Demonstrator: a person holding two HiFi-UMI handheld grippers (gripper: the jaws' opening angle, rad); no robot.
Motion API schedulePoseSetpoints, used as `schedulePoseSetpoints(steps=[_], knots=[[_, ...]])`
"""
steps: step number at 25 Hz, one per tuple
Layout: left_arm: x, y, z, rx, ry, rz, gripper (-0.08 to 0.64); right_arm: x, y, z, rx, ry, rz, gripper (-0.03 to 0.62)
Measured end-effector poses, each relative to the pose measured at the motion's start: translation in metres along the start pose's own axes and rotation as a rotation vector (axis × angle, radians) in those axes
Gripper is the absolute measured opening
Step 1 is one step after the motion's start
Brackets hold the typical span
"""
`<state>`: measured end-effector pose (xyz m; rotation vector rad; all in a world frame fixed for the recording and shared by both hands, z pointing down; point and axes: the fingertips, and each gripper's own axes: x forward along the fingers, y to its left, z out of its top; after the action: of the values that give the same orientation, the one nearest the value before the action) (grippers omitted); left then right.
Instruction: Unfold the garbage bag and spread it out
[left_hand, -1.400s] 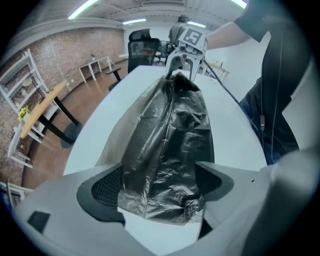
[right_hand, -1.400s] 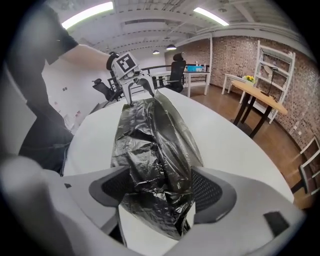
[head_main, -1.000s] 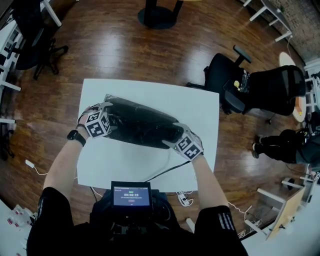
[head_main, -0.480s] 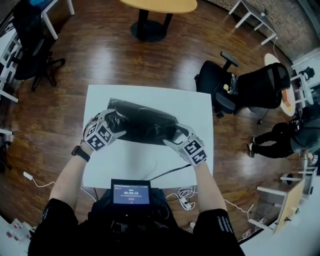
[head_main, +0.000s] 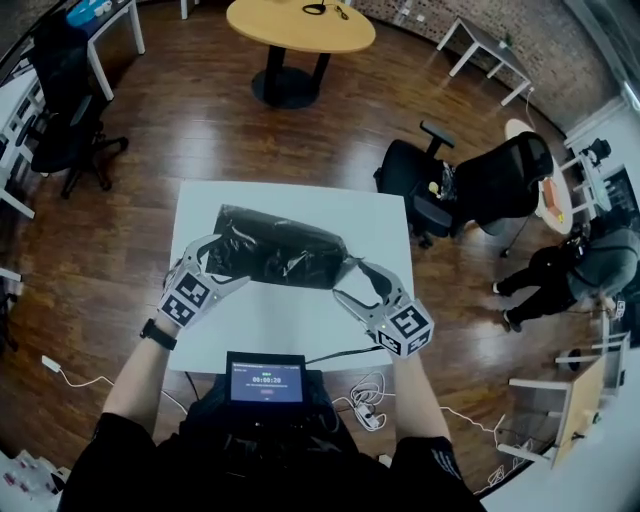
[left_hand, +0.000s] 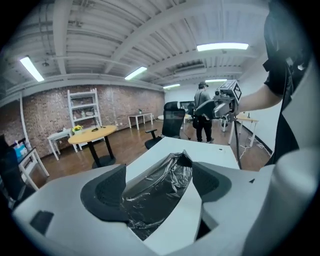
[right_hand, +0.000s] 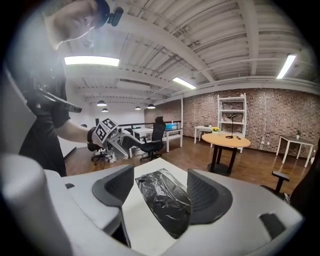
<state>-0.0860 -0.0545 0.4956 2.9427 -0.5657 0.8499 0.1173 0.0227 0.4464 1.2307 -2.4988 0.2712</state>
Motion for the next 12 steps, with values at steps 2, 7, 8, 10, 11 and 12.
schedulePoseSetpoints(steps=[2, 7, 8, 10, 11, 12], knots=[[-0.01, -0.011, 0.003, -0.017, -0.018, 0.017, 0.42, -0.013, 0.008, 0.007, 0.018, -0.043, 0.007, 0.363], [-0.025, -0.054, 0.001, -0.023, -0.016, 0.059, 0.42, -0.046, 0.029, 0.002, 0.036, -0.096, 0.036, 0.362], [-0.029, -0.064, 0.001, -0.04, -0.019, 0.069, 0.42, -0.054, 0.034, 0.001, 0.04, -0.108, 0.045, 0.362], [-0.039, -0.088, 0.005, -0.086, -0.04, 0.093, 0.42, -0.071, 0.046, -0.002, 0.047, -0.128, 0.062, 0.36], [-0.044, -0.1, 0.007, -0.107, -0.052, 0.105, 0.42, -0.081, 0.052, -0.004, 0.045, -0.137, 0.069, 0.335], [-0.049, -0.114, 0.009, -0.122, -0.062, 0.116, 0.42, -0.09, 0.057, -0.005, 0.042, -0.149, 0.075, 0.327]])
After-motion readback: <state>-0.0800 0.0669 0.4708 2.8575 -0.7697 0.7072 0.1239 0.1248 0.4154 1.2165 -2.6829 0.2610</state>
